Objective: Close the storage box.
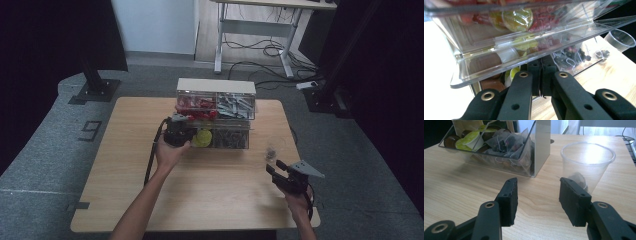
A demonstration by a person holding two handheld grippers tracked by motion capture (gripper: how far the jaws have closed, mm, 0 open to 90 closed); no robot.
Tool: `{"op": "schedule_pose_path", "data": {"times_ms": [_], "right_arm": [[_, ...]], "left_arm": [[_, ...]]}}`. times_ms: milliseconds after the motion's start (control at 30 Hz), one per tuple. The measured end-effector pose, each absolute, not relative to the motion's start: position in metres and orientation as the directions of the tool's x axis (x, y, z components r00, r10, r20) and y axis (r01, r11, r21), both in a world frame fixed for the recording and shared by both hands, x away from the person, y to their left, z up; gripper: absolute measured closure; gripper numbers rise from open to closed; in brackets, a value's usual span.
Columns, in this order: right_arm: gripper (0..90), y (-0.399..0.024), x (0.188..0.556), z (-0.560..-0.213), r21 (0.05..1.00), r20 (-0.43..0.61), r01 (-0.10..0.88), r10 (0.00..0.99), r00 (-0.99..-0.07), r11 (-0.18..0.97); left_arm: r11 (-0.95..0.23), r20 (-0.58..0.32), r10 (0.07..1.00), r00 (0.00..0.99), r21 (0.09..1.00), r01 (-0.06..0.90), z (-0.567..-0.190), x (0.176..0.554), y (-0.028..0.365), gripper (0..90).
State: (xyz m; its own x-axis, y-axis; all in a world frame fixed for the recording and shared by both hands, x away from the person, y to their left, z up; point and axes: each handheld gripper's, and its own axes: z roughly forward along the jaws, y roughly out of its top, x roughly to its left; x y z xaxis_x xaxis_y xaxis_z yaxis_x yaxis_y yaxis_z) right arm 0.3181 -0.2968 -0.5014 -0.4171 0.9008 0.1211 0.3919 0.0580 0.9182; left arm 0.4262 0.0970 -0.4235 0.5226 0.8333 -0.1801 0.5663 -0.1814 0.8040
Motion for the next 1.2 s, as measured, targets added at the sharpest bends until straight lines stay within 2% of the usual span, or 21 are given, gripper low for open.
{"op": "schedule_pose_path", "data": {"times_ms": [1200], "right_arm": [[49.6,-0.290,0.317,-0.525,0.889,0.129,0.449,0.891,-0.435,0.090]], "left_arm": [[-0.161,-0.210,0.836,0.507,0.790,0.592,-0.448,0.420,0.105,90.0]]}}
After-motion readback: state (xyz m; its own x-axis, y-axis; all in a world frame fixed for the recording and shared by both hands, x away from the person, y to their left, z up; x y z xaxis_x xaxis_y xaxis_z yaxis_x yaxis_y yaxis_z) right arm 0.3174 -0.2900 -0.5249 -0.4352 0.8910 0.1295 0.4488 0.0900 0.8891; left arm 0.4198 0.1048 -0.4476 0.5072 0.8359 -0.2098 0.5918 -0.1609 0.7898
